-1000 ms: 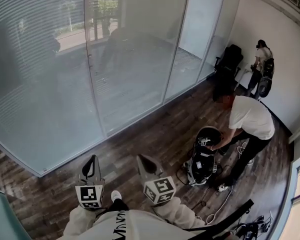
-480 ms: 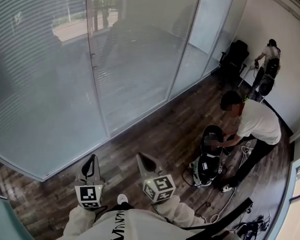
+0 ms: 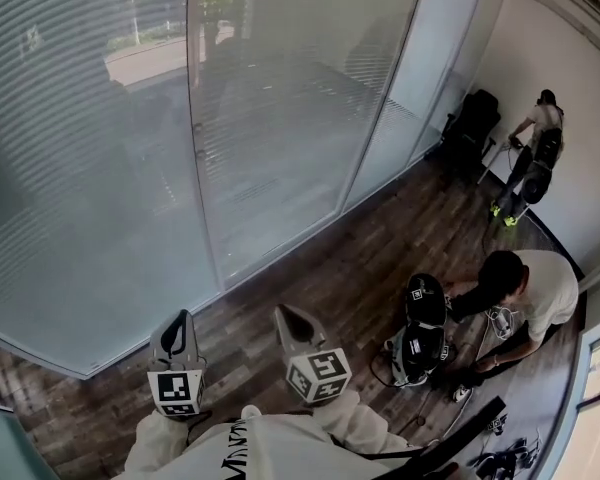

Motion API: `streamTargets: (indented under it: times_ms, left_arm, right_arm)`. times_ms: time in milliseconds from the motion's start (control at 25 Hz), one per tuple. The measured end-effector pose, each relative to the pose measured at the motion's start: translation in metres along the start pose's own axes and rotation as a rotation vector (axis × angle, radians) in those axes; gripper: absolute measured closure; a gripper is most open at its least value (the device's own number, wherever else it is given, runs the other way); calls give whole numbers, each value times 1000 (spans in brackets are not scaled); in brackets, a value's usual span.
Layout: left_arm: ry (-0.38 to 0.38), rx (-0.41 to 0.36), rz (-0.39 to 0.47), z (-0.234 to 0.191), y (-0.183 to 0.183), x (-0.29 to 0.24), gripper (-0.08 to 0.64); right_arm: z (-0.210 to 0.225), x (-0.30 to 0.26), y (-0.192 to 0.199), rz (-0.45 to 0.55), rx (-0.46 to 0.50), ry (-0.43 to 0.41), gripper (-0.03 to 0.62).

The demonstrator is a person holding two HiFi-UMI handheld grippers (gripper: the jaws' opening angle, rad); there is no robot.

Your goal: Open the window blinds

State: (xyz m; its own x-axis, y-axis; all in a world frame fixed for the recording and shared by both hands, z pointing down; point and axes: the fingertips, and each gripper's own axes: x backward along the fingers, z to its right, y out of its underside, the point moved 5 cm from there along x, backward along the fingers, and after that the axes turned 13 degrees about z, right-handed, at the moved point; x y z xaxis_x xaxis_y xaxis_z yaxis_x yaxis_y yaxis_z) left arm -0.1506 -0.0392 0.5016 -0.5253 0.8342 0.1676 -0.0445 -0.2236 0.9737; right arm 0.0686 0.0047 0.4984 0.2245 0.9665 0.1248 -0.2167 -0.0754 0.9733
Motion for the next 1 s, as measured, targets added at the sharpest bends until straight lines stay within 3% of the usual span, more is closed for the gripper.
streamTargets:
  times_ms: [520,1000]
  left_arm:
    - [-21,25,-11,-17,10,-25,560]
    - [-79,-8,-39,-46,20,-82,560]
  right_arm:
    - [4,-41,13,-51,5,-37,591]
    - [27,-117,20,-64,-23,-105,591]
